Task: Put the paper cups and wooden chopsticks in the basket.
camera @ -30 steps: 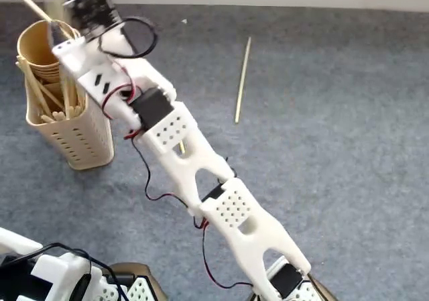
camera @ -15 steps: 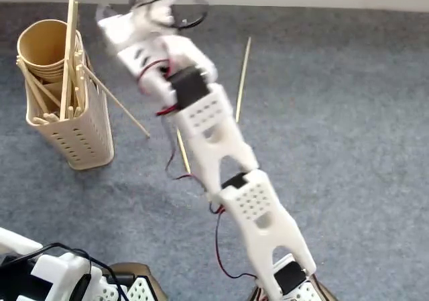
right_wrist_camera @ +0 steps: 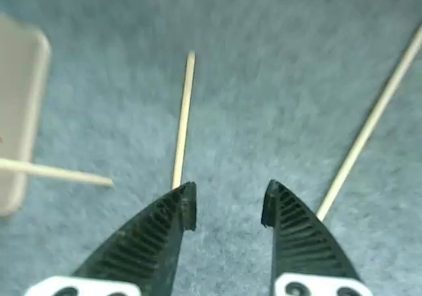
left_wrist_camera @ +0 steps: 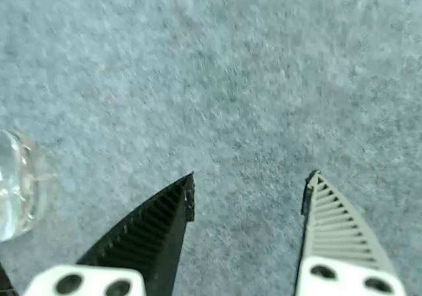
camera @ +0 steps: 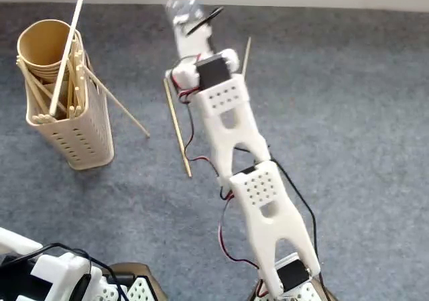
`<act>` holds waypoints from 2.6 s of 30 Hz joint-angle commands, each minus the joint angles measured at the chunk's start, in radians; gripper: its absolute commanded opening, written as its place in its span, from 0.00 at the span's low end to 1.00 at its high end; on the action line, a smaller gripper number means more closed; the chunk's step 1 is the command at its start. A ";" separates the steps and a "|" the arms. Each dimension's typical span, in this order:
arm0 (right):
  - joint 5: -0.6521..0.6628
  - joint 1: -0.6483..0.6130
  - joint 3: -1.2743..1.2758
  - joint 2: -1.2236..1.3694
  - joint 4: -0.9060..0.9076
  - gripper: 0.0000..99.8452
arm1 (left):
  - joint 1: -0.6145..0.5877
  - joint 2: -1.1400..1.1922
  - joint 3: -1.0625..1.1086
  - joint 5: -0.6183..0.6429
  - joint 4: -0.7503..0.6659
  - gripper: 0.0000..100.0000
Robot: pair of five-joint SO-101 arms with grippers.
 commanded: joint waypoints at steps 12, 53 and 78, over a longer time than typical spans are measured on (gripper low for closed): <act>0.025 -0.082 -0.012 0.265 0.010 0.17 | 0.005 -0.027 0.197 -0.009 -0.319 0.28; -0.103 -0.240 -0.156 -0.541 -0.389 0.00 | -0.001 -0.033 0.206 -0.009 -0.325 0.28; 0.044 -0.305 -0.157 -0.113 -0.799 0.02 | -0.002 -0.033 0.205 -0.107 -0.272 0.28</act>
